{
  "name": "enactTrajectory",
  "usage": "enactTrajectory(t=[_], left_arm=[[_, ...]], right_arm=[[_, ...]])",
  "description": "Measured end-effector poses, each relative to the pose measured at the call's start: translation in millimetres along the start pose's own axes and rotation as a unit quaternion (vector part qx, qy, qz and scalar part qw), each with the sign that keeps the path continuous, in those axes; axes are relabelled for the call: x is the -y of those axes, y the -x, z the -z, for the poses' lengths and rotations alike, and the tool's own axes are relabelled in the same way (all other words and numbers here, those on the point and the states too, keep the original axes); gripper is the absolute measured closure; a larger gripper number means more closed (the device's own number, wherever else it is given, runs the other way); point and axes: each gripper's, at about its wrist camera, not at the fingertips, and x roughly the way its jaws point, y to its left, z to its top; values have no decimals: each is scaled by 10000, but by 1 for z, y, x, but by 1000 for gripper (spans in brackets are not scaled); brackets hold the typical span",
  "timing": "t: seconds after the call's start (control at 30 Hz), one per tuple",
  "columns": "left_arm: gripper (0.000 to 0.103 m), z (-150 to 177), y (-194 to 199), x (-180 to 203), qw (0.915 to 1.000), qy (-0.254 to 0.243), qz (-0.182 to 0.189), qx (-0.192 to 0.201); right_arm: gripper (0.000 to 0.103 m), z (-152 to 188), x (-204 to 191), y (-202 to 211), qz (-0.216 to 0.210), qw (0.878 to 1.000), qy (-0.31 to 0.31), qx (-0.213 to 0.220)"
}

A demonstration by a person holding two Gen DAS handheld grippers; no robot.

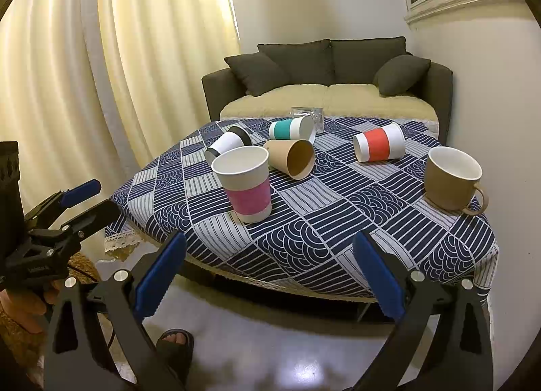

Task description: Flip cup upright

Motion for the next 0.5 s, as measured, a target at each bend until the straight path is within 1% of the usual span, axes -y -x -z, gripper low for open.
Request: enactTrajectory(t=[0.23, 0.37, 0.5], left_arm=[[7, 1, -1, 0, 10000, 0, 25, -24], [7, 0, 1, 0, 10000, -14, -55, 35], [7, 0, 0, 1, 10000, -10, -44, 6]], right_arm=[[5, 0, 0, 0, -3, 10000, 0, 6], [5, 0, 0, 0, -5, 10000, -2, -1], [5, 1, 0, -1, 4, 10000, 15, -23]])
